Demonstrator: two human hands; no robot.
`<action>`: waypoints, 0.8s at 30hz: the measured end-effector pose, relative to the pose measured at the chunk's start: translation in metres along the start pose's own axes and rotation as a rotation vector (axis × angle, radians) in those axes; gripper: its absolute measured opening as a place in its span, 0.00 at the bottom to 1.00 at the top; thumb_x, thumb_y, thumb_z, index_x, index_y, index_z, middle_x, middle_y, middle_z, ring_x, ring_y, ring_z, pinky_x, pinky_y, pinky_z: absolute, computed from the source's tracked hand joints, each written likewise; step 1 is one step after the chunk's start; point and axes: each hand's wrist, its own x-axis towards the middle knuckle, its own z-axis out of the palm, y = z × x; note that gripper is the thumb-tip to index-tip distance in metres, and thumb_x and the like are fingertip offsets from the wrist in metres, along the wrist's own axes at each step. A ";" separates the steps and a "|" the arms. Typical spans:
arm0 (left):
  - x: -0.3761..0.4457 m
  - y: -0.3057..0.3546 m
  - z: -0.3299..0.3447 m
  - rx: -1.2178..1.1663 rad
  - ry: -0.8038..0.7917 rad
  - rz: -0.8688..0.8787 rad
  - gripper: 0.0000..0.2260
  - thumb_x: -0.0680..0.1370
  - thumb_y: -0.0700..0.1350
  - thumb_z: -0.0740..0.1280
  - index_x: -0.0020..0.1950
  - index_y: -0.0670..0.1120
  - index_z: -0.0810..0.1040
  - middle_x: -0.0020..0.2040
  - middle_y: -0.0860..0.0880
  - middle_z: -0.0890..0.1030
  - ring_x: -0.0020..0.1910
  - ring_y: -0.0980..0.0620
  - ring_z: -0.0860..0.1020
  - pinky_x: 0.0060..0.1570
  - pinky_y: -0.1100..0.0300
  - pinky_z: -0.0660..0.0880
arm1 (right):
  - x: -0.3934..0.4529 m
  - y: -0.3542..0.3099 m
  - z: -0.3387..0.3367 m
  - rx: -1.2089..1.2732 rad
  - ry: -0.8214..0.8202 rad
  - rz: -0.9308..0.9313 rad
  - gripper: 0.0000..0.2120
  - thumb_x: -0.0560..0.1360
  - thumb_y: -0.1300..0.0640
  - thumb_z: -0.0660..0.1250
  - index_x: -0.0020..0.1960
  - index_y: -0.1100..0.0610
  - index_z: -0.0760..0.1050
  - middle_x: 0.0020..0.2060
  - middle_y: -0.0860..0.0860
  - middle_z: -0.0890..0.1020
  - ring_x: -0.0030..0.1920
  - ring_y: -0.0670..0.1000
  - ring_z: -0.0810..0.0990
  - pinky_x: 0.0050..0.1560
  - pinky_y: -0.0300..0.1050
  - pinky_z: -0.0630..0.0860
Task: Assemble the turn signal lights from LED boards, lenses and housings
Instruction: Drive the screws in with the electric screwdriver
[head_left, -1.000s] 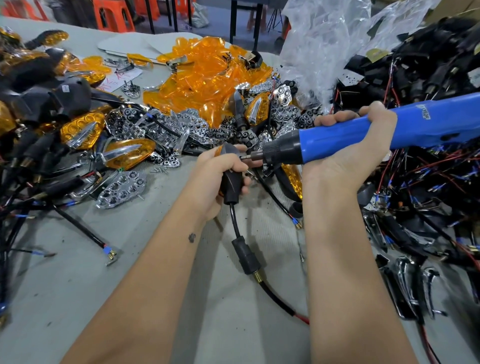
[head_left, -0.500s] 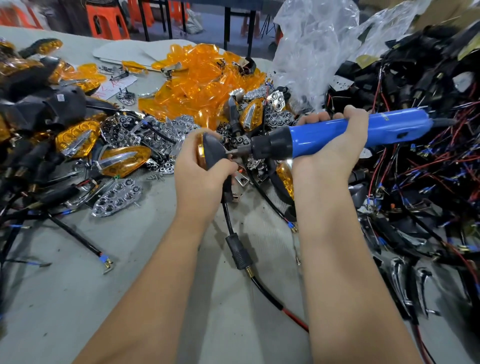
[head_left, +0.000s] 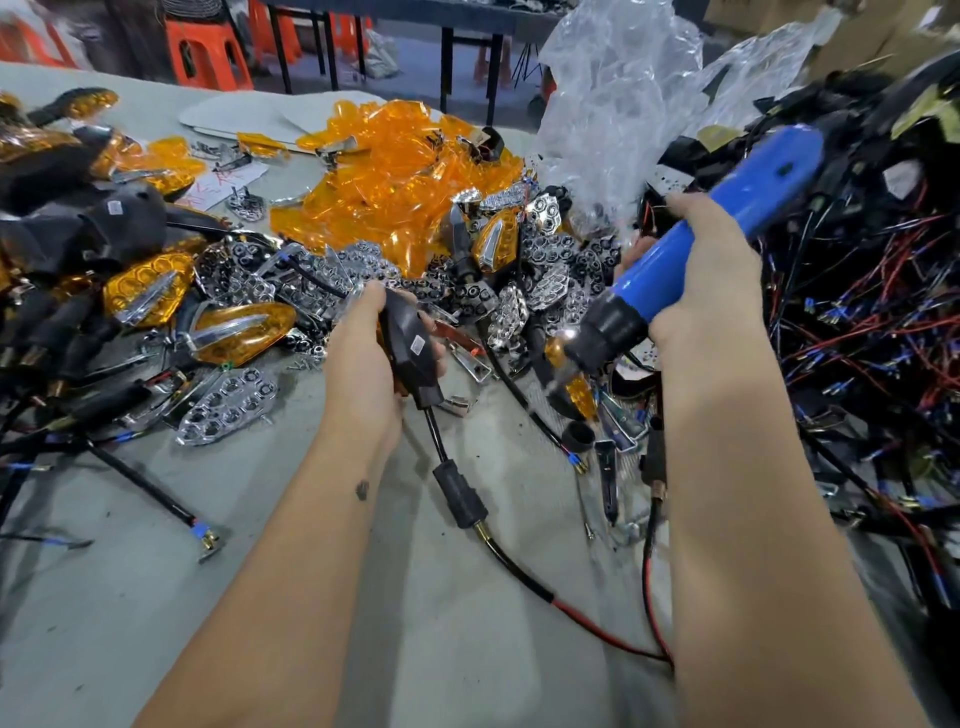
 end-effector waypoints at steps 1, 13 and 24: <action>-0.001 0.000 0.001 0.001 -0.011 -0.008 0.15 0.84 0.52 0.58 0.44 0.44 0.77 0.33 0.48 0.80 0.28 0.50 0.77 0.28 0.58 0.77 | 0.004 0.001 -0.001 -0.107 -0.004 0.001 0.18 0.74 0.60 0.71 0.60 0.63 0.70 0.37 0.57 0.74 0.28 0.54 0.75 0.29 0.43 0.77; -0.003 0.003 0.002 0.096 -0.189 -0.017 0.16 0.83 0.48 0.55 0.48 0.49 0.83 0.43 0.48 0.83 0.39 0.53 0.80 0.40 0.58 0.78 | 0.009 0.038 0.001 -1.167 -0.101 -0.197 0.27 0.74 0.58 0.69 0.70 0.57 0.63 0.60 0.55 0.66 0.52 0.61 0.75 0.50 0.51 0.73; -0.009 0.006 0.009 -0.013 -0.052 0.068 0.07 0.83 0.40 0.61 0.54 0.45 0.79 0.41 0.49 0.82 0.35 0.54 0.79 0.30 0.63 0.75 | -0.084 0.104 0.037 -1.038 -0.539 -0.442 0.21 0.78 0.32 0.56 0.45 0.48 0.75 0.40 0.45 0.80 0.43 0.48 0.78 0.42 0.50 0.73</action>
